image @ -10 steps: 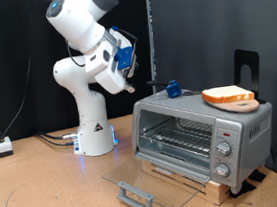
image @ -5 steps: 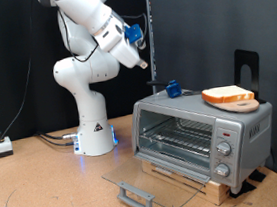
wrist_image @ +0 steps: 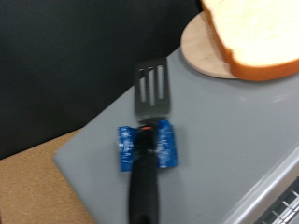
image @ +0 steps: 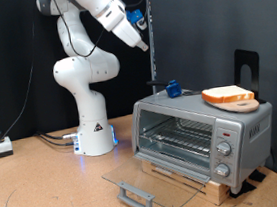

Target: Make a piece of toast with the oven

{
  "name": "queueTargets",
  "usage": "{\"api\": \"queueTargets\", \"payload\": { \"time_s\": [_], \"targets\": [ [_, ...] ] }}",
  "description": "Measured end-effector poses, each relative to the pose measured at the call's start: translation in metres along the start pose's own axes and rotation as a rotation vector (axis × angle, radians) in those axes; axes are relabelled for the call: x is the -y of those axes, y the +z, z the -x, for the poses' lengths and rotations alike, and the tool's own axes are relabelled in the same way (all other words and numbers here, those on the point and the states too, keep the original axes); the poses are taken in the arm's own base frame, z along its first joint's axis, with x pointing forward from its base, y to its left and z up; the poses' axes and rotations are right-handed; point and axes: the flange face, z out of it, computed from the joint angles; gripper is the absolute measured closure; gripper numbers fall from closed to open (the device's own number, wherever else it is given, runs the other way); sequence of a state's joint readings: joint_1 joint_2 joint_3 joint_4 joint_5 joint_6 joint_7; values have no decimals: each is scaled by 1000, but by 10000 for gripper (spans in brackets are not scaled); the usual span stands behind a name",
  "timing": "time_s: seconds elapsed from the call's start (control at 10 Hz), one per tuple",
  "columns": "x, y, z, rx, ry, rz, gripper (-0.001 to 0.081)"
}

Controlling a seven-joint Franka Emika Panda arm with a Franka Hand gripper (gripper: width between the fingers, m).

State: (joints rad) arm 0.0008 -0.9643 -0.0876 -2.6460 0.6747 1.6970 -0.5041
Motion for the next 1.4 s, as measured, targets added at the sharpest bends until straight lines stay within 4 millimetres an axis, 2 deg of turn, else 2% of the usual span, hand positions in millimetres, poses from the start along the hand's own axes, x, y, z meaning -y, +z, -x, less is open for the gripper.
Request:
{"api": "queueTargets", "payload": {
  "time_s": [0.3, 0.4, 0.6, 0.8, 1.1, 1.4],
  "targets": [
    [29, -9, 25, 3, 20, 30, -3],
    [32, -10, 34, -7, 31, 38, -3],
    [30, -7, 31, -39, 5, 52, -3],
    [22, 15, 32, -59, -68, 111, -3],
    [15, 60, 38, 29, -130, 164, -3],
    [15, 97, 27, 47, -135, 228, -3]
  ]
}}
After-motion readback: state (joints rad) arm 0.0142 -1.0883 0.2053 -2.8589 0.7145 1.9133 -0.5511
